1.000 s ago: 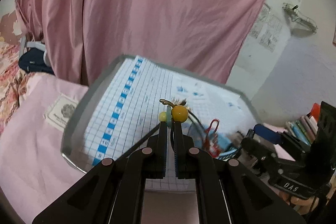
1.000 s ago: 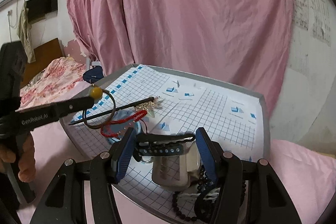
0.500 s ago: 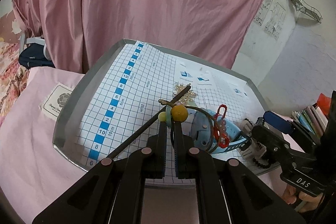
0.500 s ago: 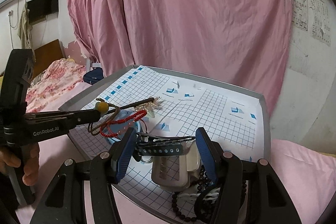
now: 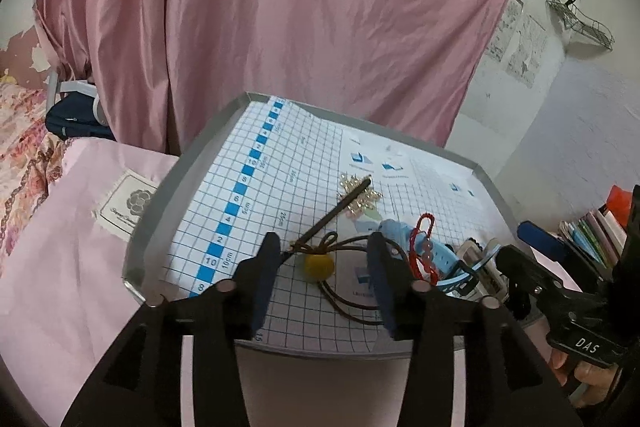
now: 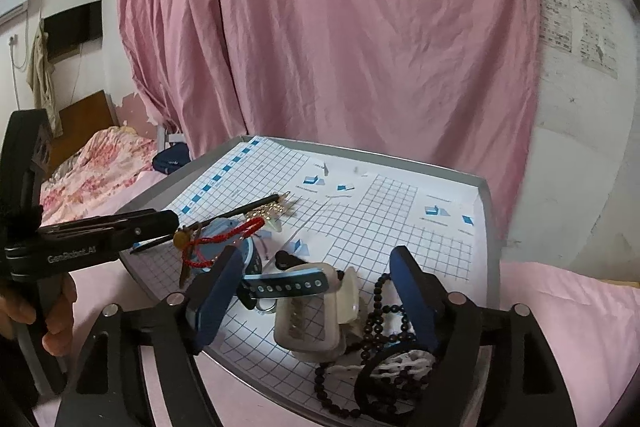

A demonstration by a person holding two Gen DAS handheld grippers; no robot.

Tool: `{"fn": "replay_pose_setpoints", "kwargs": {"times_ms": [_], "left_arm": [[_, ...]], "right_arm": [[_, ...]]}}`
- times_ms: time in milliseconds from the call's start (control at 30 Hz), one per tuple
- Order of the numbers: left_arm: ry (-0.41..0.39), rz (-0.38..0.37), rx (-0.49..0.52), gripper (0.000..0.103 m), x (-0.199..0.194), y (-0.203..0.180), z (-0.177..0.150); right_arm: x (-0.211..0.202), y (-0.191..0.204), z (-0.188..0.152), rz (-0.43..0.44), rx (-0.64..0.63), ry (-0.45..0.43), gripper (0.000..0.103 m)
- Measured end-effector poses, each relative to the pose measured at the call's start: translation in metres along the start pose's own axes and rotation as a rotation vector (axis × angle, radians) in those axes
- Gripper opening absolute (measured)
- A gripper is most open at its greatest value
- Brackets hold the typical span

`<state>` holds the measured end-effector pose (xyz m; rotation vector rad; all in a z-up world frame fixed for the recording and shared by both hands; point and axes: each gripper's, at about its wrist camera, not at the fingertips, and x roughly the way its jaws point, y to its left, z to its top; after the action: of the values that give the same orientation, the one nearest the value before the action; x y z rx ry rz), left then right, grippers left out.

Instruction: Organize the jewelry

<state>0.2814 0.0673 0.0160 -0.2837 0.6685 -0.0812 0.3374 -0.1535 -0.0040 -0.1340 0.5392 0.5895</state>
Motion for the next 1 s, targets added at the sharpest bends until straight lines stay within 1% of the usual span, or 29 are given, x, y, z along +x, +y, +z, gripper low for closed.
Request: {"fn": "replay_pose_setpoints", "kwargs": {"times_ms": [33,67,100,133,167,233,333,400,567,667,767,800,833,1000], "left_arm": [[-0.01,0.011,-0.001,0.058,-0.002,0.0,0.0],[-0.025,0.021,-0.004,0.064,-0.004,0.0,0.001],[-0.046,0.025,-0.007,0.075,-0.007,0.0,0.001],[-0.064,0.023,-0.008,0.08,-0.009,0.001,0.002],[-0.096,0.018,-0.007,0.082,-0.014,0.0,0.002],[-0.133,0.01,-0.001,0.096,-0.02,0.0,0.001],[-0.195,0.006,0.01,0.097,-0.029,-0.002,0.001],[-0.228,0.021,0.026,0.098,-0.033,-0.004,0.0],[-0.259,0.043,0.049,0.098,-0.039,-0.008,0.0],[-0.288,0.048,0.054,0.098,-0.044,-0.009,-0.001],[-0.328,0.035,0.053,0.098,-0.05,-0.009,-0.002],[-0.34,0.028,0.051,0.101,-0.053,-0.009,-0.002],[-0.351,0.023,0.05,0.101,-0.055,-0.009,-0.002],[-0.403,0.011,0.047,0.101,-0.067,-0.01,-0.004]], "right_arm": [[-0.001,-0.001,0.0,-0.003,0.006,-0.007,0.078],[-0.003,-0.002,0.0,-0.006,0.01,-0.013,0.081],[-0.005,-0.003,0.0,-0.01,0.015,-0.022,0.082],[-0.006,-0.003,0.0,-0.012,0.018,-0.028,0.087],[-0.008,-0.004,0.0,-0.016,0.021,-0.035,0.093],[-0.011,-0.005,0.0,-0.023,0.029,-0.052,0.099],[-0.016,-0.006,-0.001,-0.021,0.037,-0.076,0.103],[-0.02,-0.007,-0.001,-0.02,0.042,-0.098,0.103],[-0.031,-0.01,-0.002,-0.022,0.058,-0.157,0.103],[-0.037,-0.01,-0.003,-0.037,0.055,-0.188,0.103],[-0.043,-0.01,-0.004,-0.051,0.049,-0.218,0.103],[-0.045,-0.01,-0.004,-0.057,0.047,-0.231,0.103],[-0.048,-0.01,-0.005,-0.062,0.045,-0.243,0.103],[-0.061,-0.009,-0.009,-0.103,0.038,-0.311,0.103]]}}
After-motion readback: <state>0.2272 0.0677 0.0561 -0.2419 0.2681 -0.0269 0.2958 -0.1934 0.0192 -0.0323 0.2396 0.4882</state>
